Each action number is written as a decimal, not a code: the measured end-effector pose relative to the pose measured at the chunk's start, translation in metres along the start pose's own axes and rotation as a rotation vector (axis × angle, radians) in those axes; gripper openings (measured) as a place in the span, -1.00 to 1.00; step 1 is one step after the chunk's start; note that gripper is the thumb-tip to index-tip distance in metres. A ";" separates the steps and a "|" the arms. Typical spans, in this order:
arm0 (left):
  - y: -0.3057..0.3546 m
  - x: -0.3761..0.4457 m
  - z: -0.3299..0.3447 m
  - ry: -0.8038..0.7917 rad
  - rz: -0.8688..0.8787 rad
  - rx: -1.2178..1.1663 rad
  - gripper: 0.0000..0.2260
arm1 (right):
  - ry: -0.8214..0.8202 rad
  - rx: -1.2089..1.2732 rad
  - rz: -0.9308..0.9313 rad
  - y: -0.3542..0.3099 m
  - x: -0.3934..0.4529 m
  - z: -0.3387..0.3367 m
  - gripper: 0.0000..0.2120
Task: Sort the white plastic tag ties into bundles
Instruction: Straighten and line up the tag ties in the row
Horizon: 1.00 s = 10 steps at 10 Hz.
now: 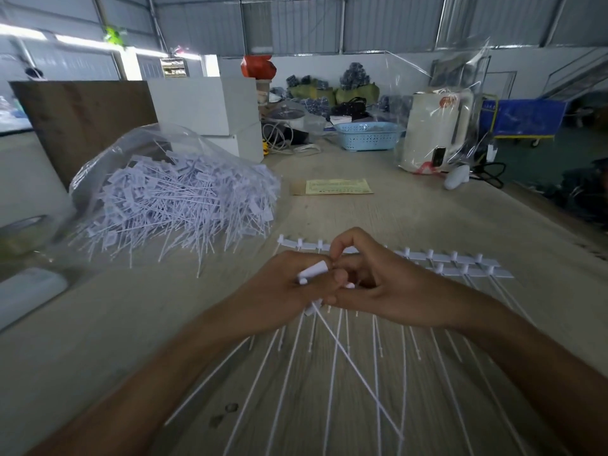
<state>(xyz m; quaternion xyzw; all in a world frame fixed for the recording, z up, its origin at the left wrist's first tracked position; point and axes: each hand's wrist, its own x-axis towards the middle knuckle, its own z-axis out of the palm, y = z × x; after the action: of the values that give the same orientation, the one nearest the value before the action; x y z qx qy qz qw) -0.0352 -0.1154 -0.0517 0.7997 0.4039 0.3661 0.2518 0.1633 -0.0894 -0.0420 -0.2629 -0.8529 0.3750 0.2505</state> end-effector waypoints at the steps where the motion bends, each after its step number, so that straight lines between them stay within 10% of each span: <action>1: 0.007 -0.007 -0.009 0.056 -0.039 -0.085 -0.71 | -0.079 -0.131 0.066 -0.007 -0.004 -0.017 -0.74; 2: 0.003 0.004 0.002 -0.165 -0.237 -0.143 -0.63 | -0.076 -0.271 0.056 -0.008 -0.004 -0.018 -0.78; 3: -0.012 -0.005 -0.005 -0.973 0.420 -0.855 -0.75 | -0.015 -0.615 -0.052 -0.008 -0.006 -0.013 -0.74; 4: -0.017 0.003 -0.018 -0.193 -0.363 -0.460 -0.71 | -0.017 -0.818 -0.094 -0.012 -0.008 -0.017 -0.71; 7: 0.000 -0.003 -0.008 -0.065 0.003 0.024 -0.60 | -0.063 -0.076 0.082 0.003 -0.012 -0.017 -0.79; 10: -0.006 -0.002 0.002 -0.102 -0.066 0.022 -0.62 | -0.038 -0.015 0.050 0.001 -0.011 -0.002 -0.72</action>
<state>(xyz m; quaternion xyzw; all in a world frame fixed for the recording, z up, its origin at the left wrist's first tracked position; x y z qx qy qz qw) -0.0378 -0.1136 -0.0579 0.8063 0.4208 0.3118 0.2750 0.1731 -0.0951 -0.0447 -0.2785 -0.8536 0.3798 0.2228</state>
